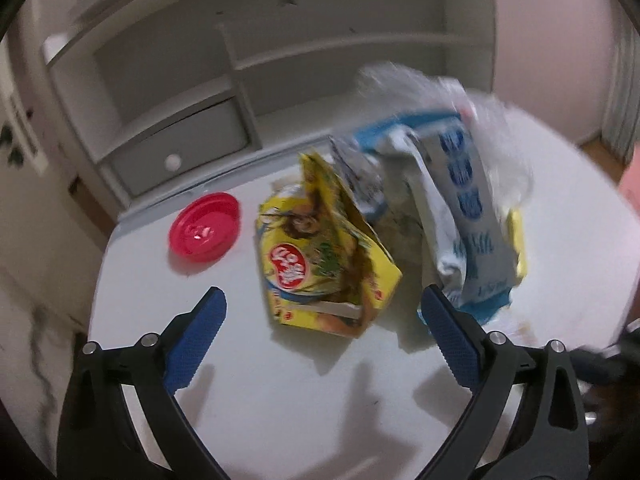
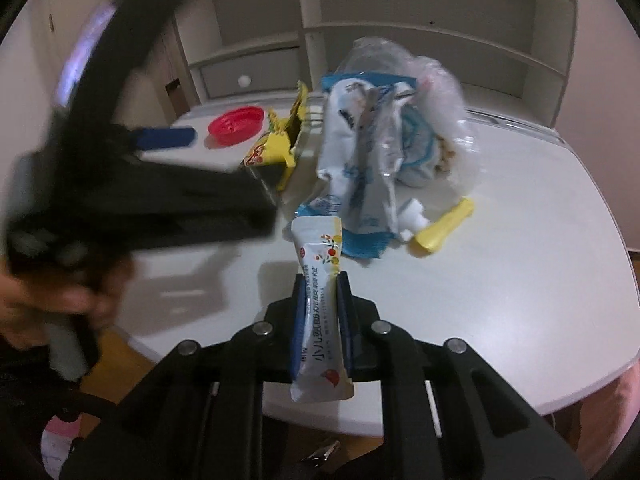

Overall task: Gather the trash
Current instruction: 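Grasp the yellow snack bag with the left tool while the right tool grasps the white snack stick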

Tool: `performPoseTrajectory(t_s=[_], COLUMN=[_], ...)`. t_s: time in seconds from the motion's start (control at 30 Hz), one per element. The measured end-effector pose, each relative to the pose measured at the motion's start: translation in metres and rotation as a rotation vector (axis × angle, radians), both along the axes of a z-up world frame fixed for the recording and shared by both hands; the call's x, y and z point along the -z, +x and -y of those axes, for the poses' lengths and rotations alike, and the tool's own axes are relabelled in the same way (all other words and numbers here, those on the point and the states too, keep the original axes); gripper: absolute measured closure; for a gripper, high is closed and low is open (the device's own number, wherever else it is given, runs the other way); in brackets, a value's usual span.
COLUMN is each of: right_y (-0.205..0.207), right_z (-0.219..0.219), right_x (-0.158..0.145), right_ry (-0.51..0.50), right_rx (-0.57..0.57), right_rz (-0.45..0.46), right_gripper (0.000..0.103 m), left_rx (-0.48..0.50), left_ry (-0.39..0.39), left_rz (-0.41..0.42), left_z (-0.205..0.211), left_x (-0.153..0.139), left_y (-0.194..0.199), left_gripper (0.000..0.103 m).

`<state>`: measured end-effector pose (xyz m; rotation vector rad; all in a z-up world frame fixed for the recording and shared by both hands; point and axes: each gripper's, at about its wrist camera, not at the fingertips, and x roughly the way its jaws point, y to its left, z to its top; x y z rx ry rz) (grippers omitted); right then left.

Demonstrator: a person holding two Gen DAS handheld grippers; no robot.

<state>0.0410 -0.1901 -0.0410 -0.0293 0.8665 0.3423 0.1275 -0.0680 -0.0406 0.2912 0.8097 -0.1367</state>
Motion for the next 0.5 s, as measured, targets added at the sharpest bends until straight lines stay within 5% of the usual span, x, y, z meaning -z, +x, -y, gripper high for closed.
performPoseTrajectory(t_s=[0.33,0.37,0.47,0.5], right_y=[-0.004,-0.005,-0.004,-0.005], right_z=[0.028,0.028,0.028,0.028], right_x=[0.003,0.003,0.001,0.001], right_ry=[0.051,0.052,0.047,0.047], right_rx=[0.013,0.014,0.020,0.023], right_rz=[-0.014,-0.012,0.001,0.004], right_gripper=[0.087,0.087,0.087,0.087], left_rx=[-0.056,-0.059,-0.051,-0.048], left_ry=[0.071,0.066,0.039,0.028], left_rz=[-0.008,-0.011,-0.043,-0.053], left_z=[0.005,0.004,0.003,0.002], left_x=[0.024,0.025,0.026,0.024], left_y=[0.035,0.038,0.039,0.038], left_gripper=[0.009,0.019,0.075,0.081])
